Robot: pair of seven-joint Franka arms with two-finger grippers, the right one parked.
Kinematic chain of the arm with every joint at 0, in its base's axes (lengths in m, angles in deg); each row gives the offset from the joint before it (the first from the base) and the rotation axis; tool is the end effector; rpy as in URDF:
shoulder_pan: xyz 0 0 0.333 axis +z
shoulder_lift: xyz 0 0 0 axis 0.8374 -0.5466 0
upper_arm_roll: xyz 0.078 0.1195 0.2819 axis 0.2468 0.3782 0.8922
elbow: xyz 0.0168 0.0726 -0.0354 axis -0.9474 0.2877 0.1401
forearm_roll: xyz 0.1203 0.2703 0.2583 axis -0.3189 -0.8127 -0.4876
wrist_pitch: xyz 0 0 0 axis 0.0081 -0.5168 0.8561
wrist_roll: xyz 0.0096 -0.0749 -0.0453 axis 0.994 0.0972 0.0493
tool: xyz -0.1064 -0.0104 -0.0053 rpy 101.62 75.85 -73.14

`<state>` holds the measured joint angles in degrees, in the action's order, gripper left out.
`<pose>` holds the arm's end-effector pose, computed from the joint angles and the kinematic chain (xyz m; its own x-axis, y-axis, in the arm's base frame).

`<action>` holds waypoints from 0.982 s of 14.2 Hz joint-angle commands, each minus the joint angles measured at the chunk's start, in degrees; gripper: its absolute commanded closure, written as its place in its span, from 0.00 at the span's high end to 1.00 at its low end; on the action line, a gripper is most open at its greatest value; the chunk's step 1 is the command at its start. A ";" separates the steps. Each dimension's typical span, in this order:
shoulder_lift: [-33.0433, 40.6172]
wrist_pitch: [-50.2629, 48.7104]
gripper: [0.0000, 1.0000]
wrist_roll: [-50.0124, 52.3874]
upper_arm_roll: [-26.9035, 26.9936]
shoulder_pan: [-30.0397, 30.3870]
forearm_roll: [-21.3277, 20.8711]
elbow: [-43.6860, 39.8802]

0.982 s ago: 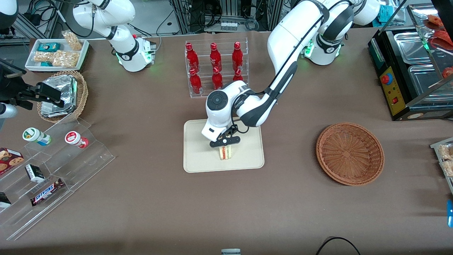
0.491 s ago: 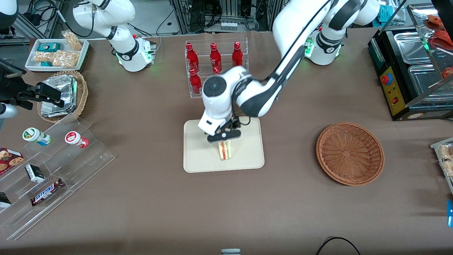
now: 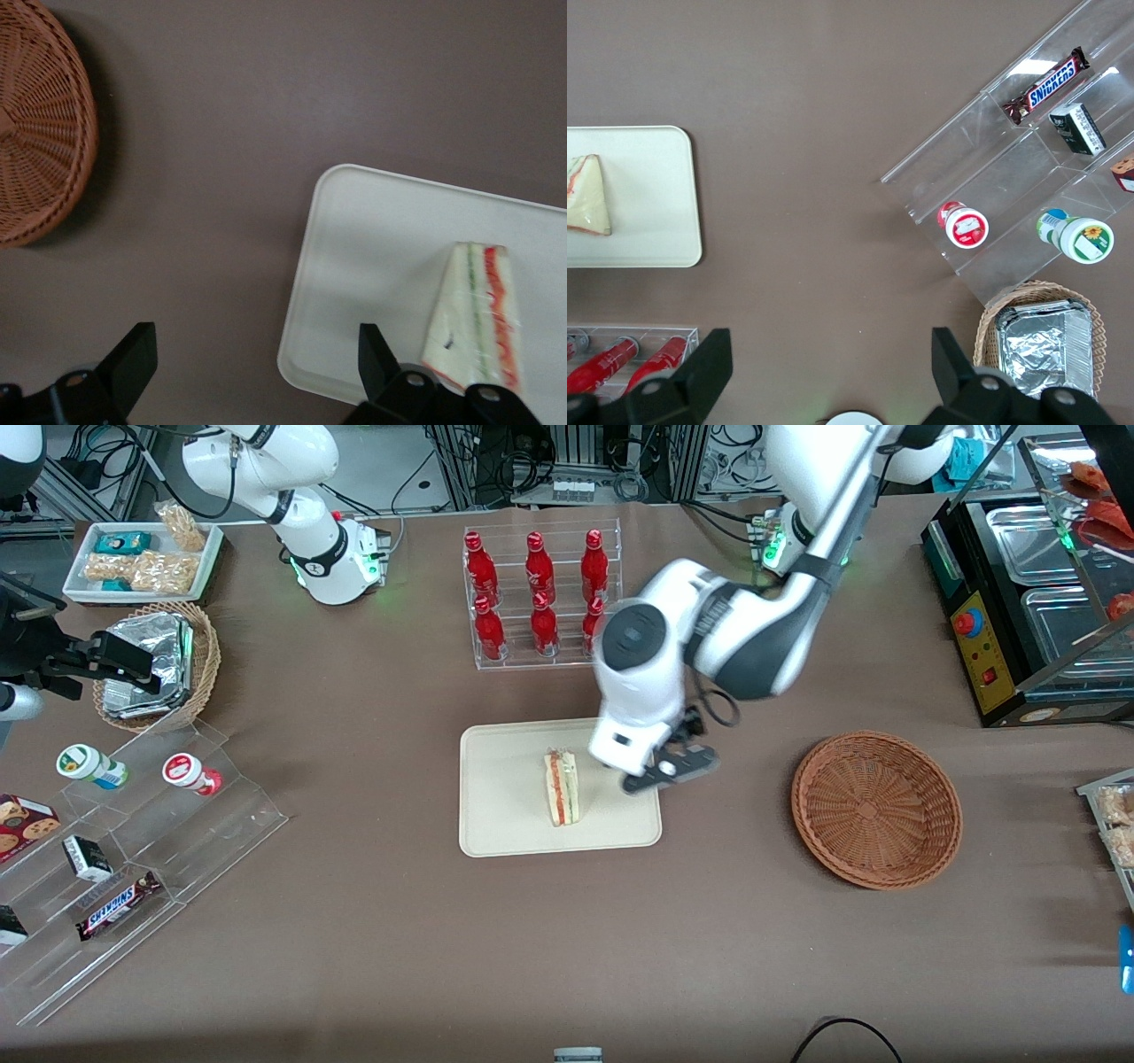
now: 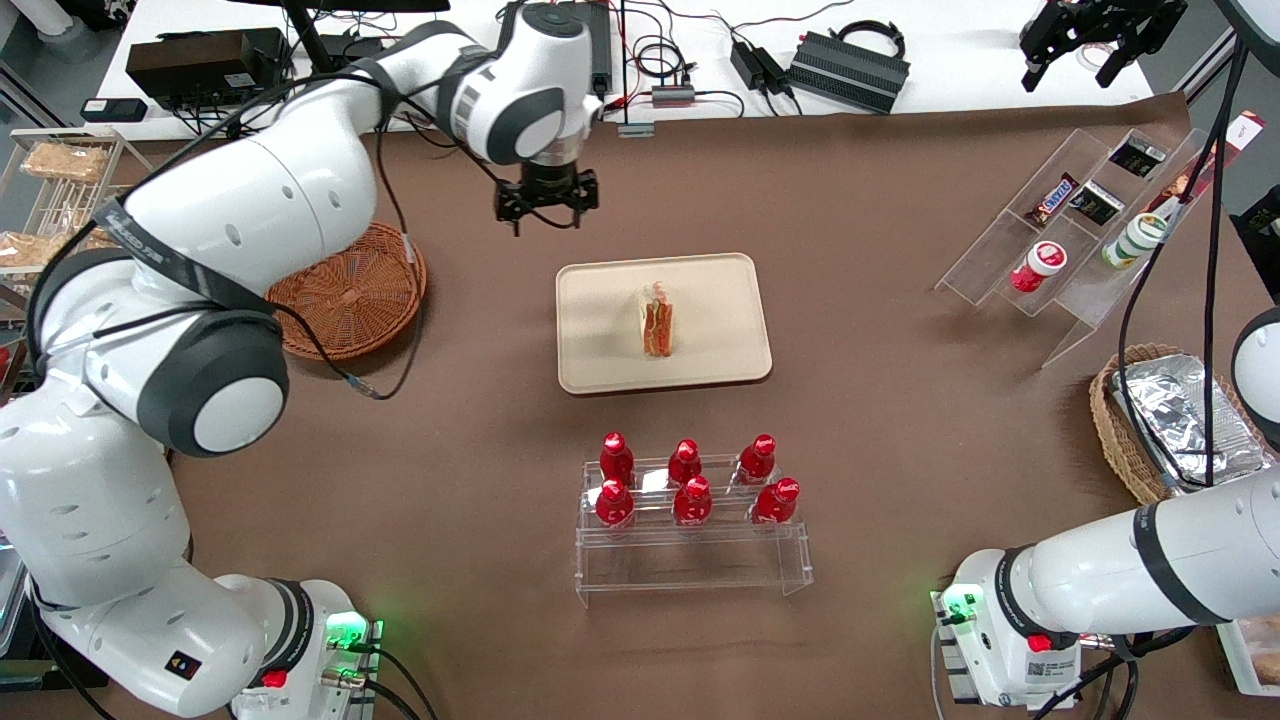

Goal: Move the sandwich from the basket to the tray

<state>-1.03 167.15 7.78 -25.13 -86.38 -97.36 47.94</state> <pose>0.5627 -0.3829 0.3990 0.9688 0.2474 -0.0117 0.2416 -0.9543 -0.1760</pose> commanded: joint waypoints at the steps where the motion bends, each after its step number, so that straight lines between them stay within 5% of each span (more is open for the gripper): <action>1: 7.47 1.28 1.00 -8.14 -0.51 5.41 1.35 9.34; 6: 18.11 -0.90 1.00 -27.91 -0.51 14.91 4.78 18.32; 14: 28.84 -10.65 1.00 -50.51 -0.42 26.16 7.77 18.78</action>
<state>24.97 158.45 -37.95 -24.97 -62.50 -90.90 66.26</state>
